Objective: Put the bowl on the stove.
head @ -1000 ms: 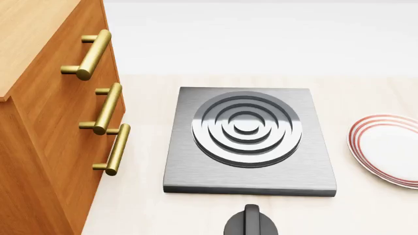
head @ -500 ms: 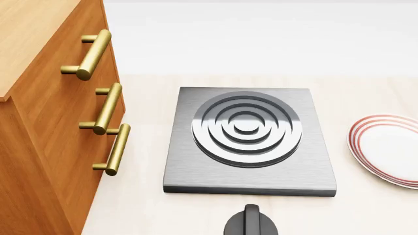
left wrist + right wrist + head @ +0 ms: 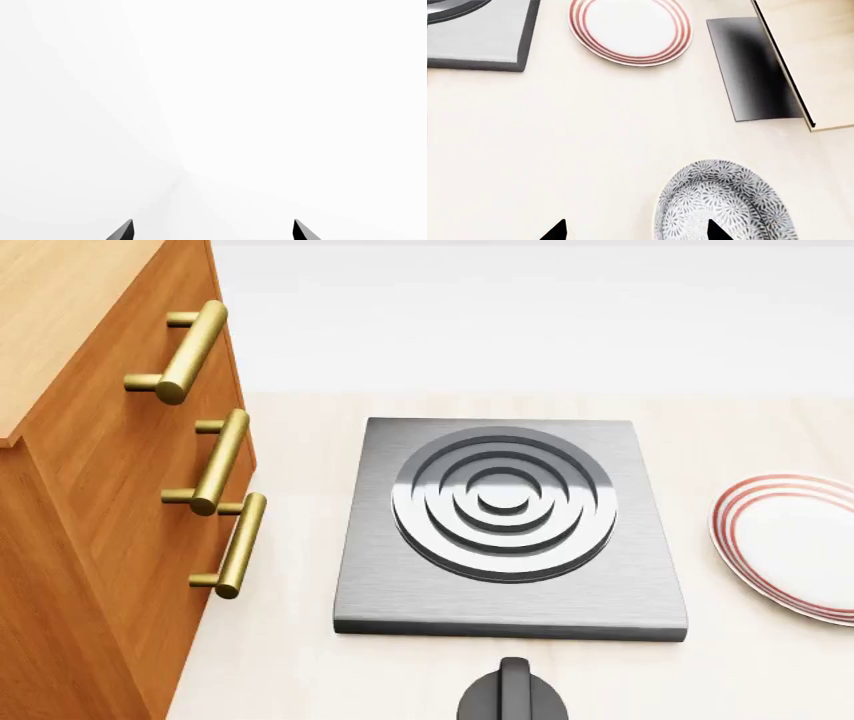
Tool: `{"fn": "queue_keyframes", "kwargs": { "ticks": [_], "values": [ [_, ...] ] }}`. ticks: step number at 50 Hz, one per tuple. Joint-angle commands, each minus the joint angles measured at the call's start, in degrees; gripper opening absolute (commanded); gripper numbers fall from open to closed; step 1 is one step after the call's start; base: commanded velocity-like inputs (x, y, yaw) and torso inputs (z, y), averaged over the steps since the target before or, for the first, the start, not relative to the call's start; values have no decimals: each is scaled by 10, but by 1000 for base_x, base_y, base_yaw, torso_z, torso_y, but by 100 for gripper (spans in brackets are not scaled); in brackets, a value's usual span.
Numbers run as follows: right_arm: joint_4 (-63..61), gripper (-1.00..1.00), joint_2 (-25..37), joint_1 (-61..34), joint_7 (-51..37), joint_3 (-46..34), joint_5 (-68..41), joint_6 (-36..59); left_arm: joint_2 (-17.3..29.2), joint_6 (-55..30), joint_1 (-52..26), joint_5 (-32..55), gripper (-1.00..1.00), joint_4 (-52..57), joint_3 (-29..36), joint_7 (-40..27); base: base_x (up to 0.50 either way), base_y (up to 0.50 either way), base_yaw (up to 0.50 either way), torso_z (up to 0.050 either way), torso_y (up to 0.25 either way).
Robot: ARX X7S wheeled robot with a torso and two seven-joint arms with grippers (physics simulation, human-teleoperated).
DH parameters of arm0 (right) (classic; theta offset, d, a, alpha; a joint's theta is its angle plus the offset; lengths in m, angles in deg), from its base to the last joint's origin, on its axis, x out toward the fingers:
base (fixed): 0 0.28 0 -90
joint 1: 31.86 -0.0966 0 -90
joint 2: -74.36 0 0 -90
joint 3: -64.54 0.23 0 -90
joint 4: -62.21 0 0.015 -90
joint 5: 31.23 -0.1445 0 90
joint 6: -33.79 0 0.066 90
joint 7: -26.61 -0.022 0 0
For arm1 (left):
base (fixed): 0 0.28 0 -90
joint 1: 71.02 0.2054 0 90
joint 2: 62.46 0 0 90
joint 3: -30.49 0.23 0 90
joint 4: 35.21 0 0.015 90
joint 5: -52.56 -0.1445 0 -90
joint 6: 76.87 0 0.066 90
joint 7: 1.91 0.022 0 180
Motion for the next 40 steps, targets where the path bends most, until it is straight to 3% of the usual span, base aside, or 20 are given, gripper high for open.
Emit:
{"fn": "queue_keyframes", "kwargs": {
  "ticks": [1, 20, 40],
  "values": [
    [18, 100, -26, 8, 1, -4, 19, -21, -8, -12, -2, -19, 100, -2, -9, 4, 0, 0, 0, 0, 0],
    [67, 100, -42, 15, -27, -45, 62, -54, -6, -10, 1, -23, 100, 1, -2, 2, 0, 0, 0, 0, 0],
    [147, 100, -70, -107, -23, -220, 104, -104, -2, -6, 0, -19, 100, -5, -4, -1, 0, 0, 0, 0, 0]
  ]
}}
